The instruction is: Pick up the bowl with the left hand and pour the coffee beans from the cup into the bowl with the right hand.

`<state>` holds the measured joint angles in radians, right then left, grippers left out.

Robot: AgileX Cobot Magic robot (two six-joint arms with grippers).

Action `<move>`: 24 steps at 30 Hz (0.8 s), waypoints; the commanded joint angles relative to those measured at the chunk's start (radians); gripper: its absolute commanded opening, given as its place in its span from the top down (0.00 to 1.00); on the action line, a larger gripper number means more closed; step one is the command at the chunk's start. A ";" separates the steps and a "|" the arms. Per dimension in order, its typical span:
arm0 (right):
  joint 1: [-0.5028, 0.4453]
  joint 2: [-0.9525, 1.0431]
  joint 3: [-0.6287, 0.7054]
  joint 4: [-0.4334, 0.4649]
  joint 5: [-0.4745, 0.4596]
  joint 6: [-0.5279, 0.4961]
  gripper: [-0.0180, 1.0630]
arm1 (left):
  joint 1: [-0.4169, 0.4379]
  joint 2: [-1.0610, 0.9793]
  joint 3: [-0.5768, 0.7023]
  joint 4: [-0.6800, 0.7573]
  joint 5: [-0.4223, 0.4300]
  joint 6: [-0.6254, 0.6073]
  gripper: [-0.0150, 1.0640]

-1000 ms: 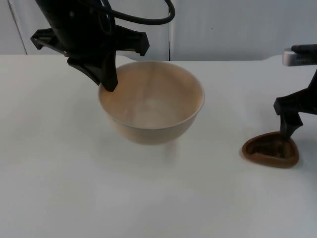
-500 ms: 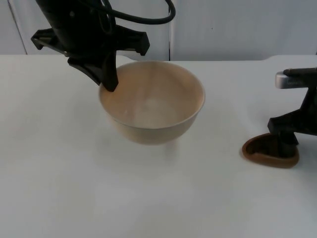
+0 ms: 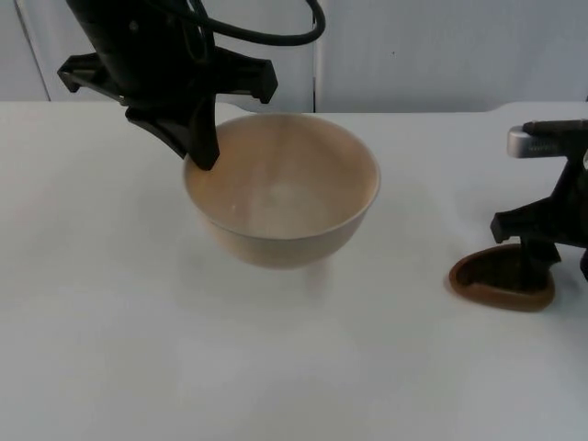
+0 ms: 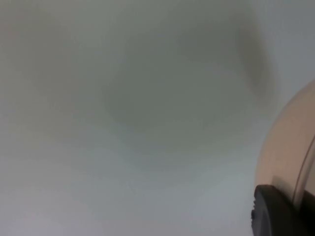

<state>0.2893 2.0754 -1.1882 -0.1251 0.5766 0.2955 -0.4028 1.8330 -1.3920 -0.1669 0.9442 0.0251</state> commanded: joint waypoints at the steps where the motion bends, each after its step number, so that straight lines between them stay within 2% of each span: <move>1: 0.002 0.015 -0.003 0.002 -0.007 0.004 0.44 | -0.005 -0.005 -0.009 -0.015 -0.008 0.002 0.99; 8: 0.002 0.015 -0.003 0.002 -0.018 0.004 0.46 | -0.005 -0.005 -0.009 -0.015 -0.008 0.002 0.99; 11: 0.002 0.015 -0.003 0.006 -0.023 0.004 0.59 | -0.005 -0.005 -0.009 -0.015 -0.007 0.006 0.99; 12: 0.002 0.015 -0.003 0.006 -0.023 0.004 0.59 | -0.005 -0.005 -0.009 -0.015 -0.007 0.006 0.99; 17: 0.002 0.015 -0.003 0.006 -0.027 0.004 0.80 | -0.005 -0.005 -0.009 -0.015 -0.007 0.006 0.99; 18: 0.002 0.015 -0.003 0.006 -0.027 0.004 0.80 | -0.005 -0.005 -0.009 -0.015 -0.007 0.006 0.99; 22: 0.002 0.013 -0.003 0.016 -0.027 0.004 0.97 | -0.005 -0.005 -0.009 -0.015 -0.007 0.006 0.99; 24: 0.002 0.009 -0.003 0.022 -0.027 0.004 0.98 | -0.005 -0.005 -0.009 -0.015 -0.007 0.006 0.99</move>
<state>0.2893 2.0835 -1.1882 -0.1055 0.5457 0.2981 -0.4028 1.8330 -1.3920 -0.1669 0.9442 0.0294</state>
